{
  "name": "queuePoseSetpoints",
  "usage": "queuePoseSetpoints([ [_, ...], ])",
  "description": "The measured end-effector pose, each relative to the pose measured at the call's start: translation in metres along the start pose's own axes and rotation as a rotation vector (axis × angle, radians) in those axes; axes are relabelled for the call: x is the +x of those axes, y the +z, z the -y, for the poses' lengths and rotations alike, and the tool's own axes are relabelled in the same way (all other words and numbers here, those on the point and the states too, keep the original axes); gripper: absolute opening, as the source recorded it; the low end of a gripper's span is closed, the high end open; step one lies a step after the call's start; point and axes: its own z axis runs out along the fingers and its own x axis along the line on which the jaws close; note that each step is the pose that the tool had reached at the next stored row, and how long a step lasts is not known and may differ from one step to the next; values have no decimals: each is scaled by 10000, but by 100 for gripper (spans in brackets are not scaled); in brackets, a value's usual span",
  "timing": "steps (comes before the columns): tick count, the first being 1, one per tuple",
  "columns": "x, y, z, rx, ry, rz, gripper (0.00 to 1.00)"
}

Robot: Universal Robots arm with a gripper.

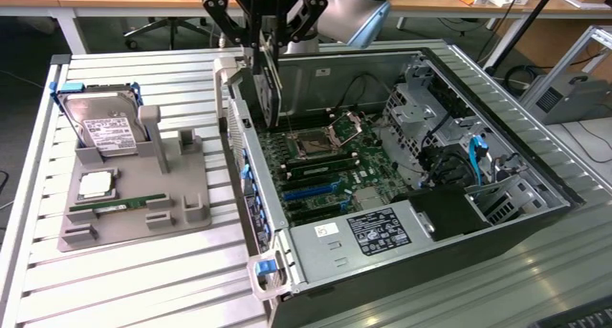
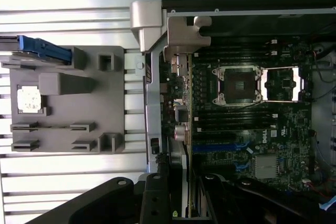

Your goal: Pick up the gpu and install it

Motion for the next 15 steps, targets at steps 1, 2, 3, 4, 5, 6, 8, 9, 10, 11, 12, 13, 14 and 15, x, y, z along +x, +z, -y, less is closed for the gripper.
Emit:
queuePoseSetpoints([
  [1,-2,0,0,0,0,0,27],
  [2,-5,1,0,0,0,0,27],
  [3,-8,2,0,0,-1,0,27],
  [4,-10,2,0,1,0,0,27],
  [5,-12,2,0,1,0,0,27],
  [6,-14,3,1,1,0,0,27],
  [8,-19,4,1,1,0,1,27],
  [9,-21,4,1,1,0,0,27],
  [10,-23,4,1,2,0,0,27],
  [11,-26,5,1,2,0,0,27],
  [12,-29,5,1,3,0,0,27],
  [13,-32,6,1,3,-1,0,27],
  [14,-35,6,2,3,0,0,27],
  [15,-37,7,2,4,0,0,27],
])
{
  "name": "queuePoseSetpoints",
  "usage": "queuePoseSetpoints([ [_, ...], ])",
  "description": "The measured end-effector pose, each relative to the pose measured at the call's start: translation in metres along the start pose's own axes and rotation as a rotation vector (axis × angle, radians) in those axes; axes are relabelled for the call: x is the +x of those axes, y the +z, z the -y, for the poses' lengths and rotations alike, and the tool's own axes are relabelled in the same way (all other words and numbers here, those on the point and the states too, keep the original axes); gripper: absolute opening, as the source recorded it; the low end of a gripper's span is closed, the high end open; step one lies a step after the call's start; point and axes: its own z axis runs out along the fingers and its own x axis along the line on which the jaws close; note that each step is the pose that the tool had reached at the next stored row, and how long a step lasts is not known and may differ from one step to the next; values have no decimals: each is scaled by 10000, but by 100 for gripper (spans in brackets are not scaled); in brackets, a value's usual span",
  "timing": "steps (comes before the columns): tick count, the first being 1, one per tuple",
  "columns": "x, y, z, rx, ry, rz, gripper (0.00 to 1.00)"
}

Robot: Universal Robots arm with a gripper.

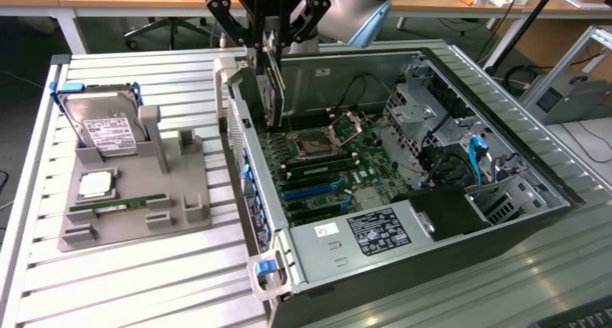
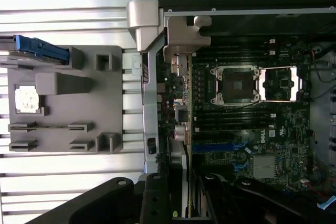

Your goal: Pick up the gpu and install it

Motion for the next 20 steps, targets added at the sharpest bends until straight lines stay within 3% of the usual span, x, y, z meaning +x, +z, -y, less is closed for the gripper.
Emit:
queuePoseSetpoints([
  [20,-81,30,10,4,-1,0,27],
])
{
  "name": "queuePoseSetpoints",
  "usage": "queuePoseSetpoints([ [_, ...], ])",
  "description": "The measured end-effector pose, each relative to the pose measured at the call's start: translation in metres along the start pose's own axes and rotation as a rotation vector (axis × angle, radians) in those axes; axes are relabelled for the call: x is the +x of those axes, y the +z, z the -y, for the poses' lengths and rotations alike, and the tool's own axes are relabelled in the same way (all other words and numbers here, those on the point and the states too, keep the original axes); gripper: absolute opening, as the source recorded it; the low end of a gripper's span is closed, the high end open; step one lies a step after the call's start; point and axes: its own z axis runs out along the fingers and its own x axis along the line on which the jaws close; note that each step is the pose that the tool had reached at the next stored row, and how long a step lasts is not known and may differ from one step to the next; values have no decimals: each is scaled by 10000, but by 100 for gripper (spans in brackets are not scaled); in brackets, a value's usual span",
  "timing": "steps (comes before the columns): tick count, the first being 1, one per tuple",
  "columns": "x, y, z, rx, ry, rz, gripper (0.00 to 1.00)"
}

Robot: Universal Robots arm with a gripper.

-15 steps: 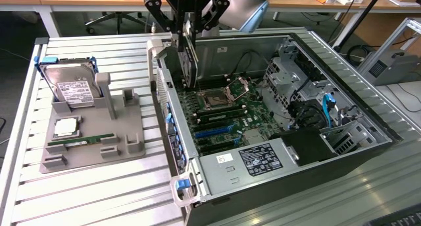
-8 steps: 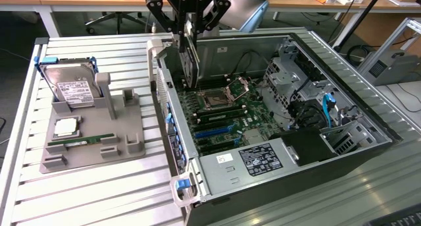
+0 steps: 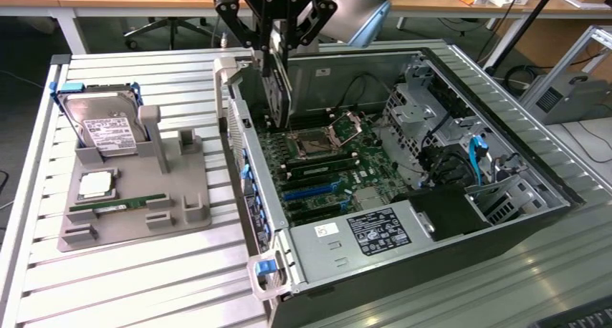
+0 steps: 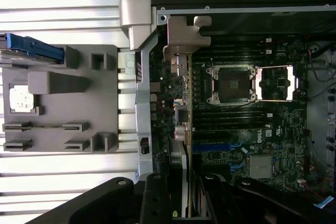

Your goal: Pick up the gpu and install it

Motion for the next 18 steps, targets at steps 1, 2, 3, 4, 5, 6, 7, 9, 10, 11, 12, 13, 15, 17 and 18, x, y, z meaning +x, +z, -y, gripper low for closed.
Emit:
queuePoseSetpoints([
  [1,-2,1,0,0,0,0,27],
  [2,-4,1,0,0,0,0,27],
  [3,-6,2,0,0,0,0,27],
  [4,-7,3,1,1,0,0,27],
  [5,-9,3,1,0,0,0,27],
  [6,-13,5,1,0,0,0,27],
  [7,-16,6,2,1,0,0,27],
  [9,-20,7,2,0,1,0,27],
  [10,-21,8,2,1,0,-1,27],
  [11,-24,9,3,1,1,-1,27],
  [12,-26,9,3,1,0,0,27],
  [13,-28,10,3,1,0,0,27],
  [15,-31,11,4,2,0,-1,27],
  [17,-35,13,5,1,0,0,27],
  [18,-36,13,6,2,1,0,27],
])
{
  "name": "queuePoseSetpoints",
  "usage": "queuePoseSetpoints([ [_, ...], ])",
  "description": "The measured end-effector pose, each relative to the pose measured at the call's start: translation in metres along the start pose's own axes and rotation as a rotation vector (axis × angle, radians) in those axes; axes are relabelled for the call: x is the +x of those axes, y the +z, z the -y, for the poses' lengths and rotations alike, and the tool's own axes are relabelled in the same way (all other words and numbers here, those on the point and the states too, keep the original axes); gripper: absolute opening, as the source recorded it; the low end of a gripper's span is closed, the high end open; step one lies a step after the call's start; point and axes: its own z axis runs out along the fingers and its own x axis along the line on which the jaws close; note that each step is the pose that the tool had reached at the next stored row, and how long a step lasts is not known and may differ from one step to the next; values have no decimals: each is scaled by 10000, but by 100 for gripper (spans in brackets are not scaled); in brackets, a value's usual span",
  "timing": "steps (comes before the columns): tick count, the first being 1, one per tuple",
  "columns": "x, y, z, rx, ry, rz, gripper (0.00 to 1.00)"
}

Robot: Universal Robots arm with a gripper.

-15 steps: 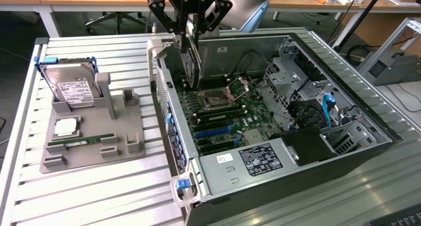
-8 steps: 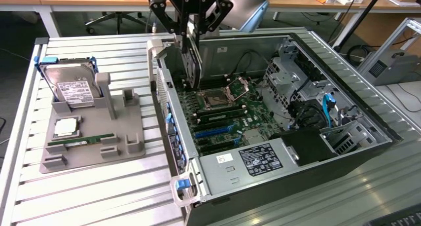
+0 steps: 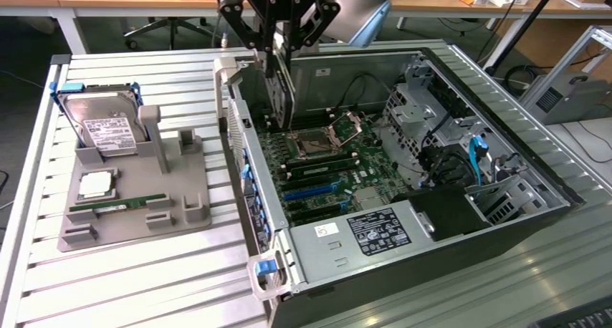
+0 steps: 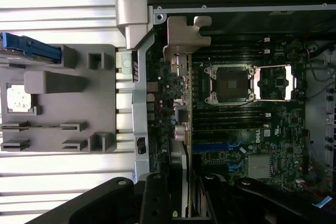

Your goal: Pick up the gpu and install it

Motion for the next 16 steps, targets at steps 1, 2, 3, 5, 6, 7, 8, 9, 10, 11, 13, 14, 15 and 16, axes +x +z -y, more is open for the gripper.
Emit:
queuePoseSetpoints([
  [1,-3,1,1,0,-1,0,27],
  [2,-4,2,1,-1,0,0,27],
  [3,-7,3,2,-1,-1,1,27],
  [5,-21,7,1,1,-1,0,27],
  [6,-24,10,1,0,0,1,27],
  [7,-27,11,1,-1,0,1,27],
  [8,-30,12,1,1,0,0,27],
  [9,-33,13,1,2,0,0,27],
  [10,-36,15,1,1,0,0,27],
  [11,-39,16,1,1,0,1,27],
  [13,-45,18,1,3,0,0,27],
  [14,-49,20,1,2,0,1,27],
  [15,-51,21,2,2,0,1,27],
  [16,-53,22,2,2,0,0,27],
])
